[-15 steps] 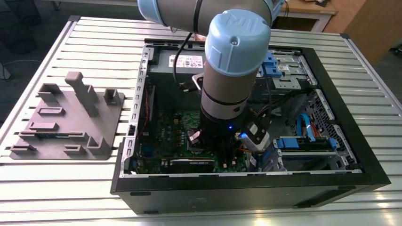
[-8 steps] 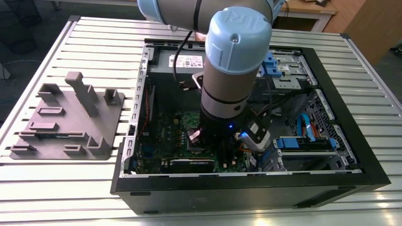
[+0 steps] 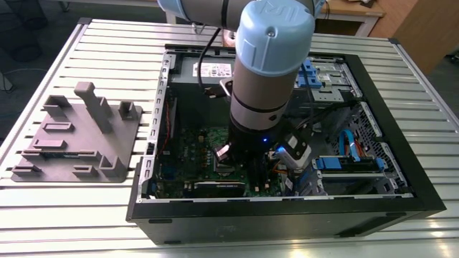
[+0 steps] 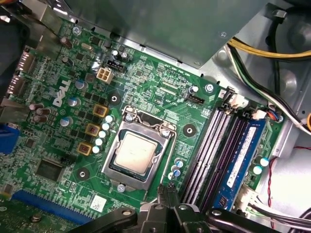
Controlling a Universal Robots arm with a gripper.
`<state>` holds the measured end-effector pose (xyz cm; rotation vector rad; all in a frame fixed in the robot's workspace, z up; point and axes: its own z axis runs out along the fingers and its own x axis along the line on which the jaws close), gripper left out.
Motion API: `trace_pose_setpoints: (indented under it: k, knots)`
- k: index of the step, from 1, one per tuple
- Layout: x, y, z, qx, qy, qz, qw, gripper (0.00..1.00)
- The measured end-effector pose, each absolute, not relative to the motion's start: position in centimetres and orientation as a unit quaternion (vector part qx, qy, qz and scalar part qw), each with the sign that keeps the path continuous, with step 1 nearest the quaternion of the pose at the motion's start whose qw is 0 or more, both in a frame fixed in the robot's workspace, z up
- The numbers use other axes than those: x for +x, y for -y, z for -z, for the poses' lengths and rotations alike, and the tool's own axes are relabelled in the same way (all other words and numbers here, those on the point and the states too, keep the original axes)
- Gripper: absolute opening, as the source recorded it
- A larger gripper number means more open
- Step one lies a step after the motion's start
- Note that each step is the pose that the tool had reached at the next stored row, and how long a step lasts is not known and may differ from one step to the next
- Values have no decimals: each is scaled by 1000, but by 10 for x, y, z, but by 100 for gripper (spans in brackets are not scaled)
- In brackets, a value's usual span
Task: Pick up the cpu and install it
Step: 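Install the first cpu locking lever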
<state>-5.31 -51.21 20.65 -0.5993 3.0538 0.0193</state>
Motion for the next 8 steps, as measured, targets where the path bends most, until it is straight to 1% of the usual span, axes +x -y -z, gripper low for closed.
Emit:
trace_pose_setpoints:
  k: [8]
  knots:
    - [-54, 504, -207, -193, -981, -6, 16, 11]
